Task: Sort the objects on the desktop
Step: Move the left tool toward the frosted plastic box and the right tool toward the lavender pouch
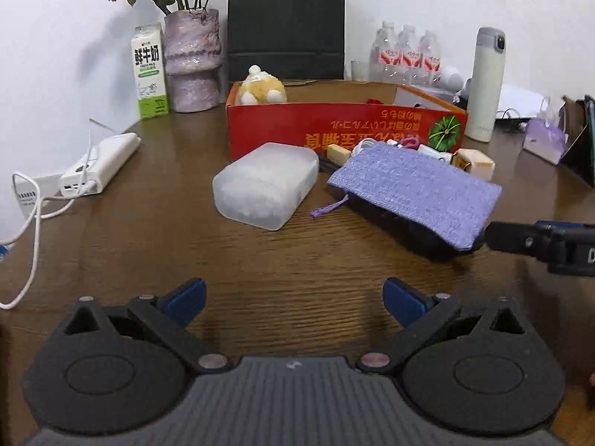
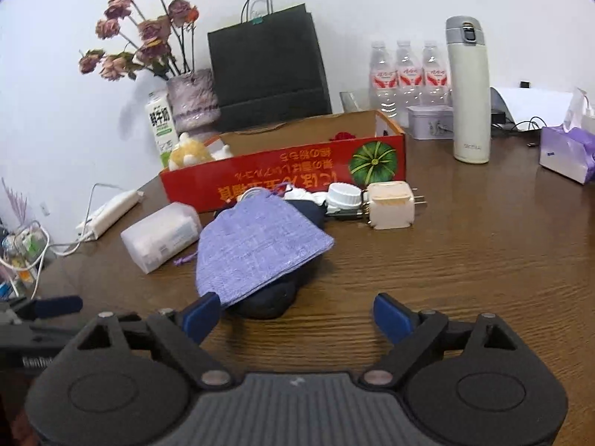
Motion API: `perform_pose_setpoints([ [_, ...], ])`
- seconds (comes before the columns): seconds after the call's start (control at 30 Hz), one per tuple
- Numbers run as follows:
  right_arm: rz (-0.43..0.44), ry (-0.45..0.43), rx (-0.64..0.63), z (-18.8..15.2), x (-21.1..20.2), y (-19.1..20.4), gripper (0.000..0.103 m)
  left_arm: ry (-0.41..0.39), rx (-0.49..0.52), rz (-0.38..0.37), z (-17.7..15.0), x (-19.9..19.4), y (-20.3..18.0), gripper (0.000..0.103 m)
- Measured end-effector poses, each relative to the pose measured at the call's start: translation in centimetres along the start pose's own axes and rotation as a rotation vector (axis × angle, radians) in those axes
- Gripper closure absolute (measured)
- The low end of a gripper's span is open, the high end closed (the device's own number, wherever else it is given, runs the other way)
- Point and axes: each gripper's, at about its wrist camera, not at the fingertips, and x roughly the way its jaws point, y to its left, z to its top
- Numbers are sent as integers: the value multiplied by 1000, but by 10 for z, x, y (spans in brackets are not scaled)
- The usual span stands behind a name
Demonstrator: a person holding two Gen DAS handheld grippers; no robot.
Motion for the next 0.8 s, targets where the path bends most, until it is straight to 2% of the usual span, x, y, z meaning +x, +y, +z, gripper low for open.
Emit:
perform_pose_setpoints([
  [0.2, -5, 10, 3, -3, 2, 1, 14, -1, -13, -18, 0, 0, 3, 0],
  [0.27, -2, 28, 6, 1, 6, 1, 14, -58, -24, -51, 9, 3, 10, 0],
  [0.33, -1, 12, 6, 9, 10, 0, 14, -90, -13, 3, 25, 12, 14, 0],
  [0.37, 4, 3, -5, 14, 13, 2, 14, -86, -9, 4, 36, 21, 17, 0],
  [0.47, 6, -5, -106, 34, 32, 16, 15, -65, -29, -58, 63, 52, 25, 0],
  [0.57, -9, 45, -175, 47, 60, 26, 19, -6, -11, -45, 75, 82, 25, 0],
  [0.6, -5, 66, -175, 49, 68, 26, 30, 18, -5, -50, 76, 88, 25, 0],
  [0.63, 24, 97, -162, 51, 74, 26, 35, 24, -3, -61, 76, 91, 26, 6],
  [0.67, 44, 108, -145, 52, 76, 25, 41, 13, -7, -75, 75, 89, 26, 22],
  [0.73, 17, 88, -166, 52, 70, 29, 54, -3, -8, -84, 71, 83, 28, 32],
  [0.8, -6, 65, -201, 52, 57, 35, 99, 18, -15, -75, 69, 75, 27, 33],
])
